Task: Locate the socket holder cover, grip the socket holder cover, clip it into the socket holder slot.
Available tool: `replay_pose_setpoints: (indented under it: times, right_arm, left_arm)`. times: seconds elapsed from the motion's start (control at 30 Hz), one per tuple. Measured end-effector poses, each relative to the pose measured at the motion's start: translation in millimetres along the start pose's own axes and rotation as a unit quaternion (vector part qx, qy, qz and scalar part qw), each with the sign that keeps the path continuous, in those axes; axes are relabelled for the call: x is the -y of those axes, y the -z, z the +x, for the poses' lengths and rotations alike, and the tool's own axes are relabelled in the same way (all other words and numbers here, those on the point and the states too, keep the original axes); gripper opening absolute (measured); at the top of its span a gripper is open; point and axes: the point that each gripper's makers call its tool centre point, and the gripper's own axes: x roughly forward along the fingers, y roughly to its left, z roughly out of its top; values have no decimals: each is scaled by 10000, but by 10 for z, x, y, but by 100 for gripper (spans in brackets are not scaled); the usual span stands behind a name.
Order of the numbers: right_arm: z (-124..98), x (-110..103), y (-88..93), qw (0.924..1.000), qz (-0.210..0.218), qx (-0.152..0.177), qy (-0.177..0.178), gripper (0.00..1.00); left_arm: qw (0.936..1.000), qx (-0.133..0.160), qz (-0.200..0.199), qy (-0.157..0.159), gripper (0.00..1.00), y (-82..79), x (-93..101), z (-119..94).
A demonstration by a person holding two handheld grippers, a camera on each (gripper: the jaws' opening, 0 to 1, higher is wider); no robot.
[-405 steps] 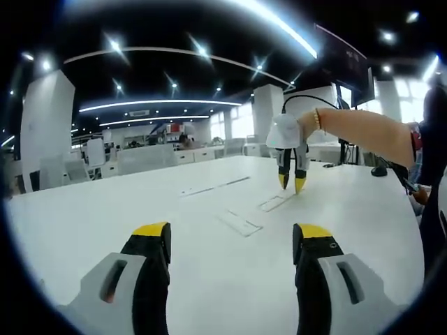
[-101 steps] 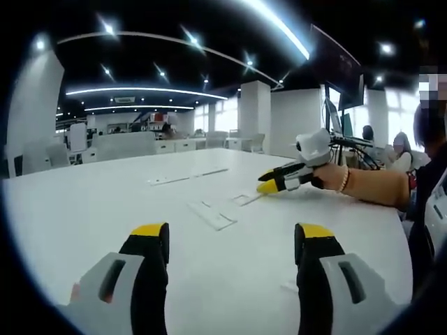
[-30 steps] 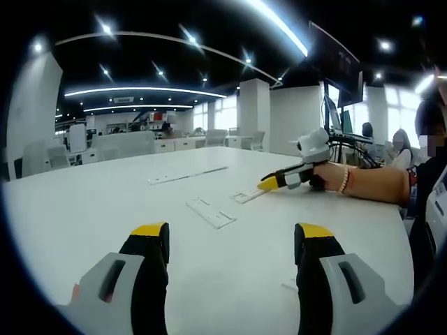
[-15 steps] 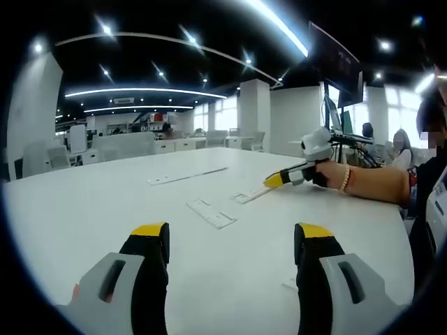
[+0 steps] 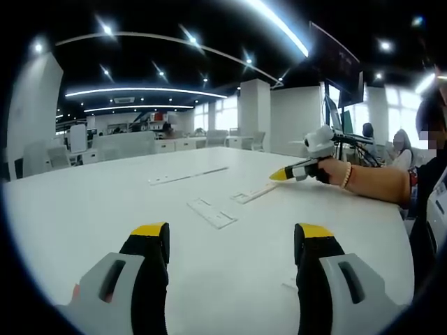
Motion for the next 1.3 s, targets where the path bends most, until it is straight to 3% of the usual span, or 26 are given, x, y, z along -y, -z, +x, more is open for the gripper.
replay_pose_setpoints:
  times: [0.37, 1.3]
  right_arm:
    - [42, -31, 92, 9994, -221, -245, -35, 4]
    - [82, -206, 74, 9989, -352, -183, -252, 4]
  left_arm:
    - [10000, -10, -11, 13, 73, 9, 7, 11]
    - [10000, 2, -10, 16, 73, -6, 15, 7]
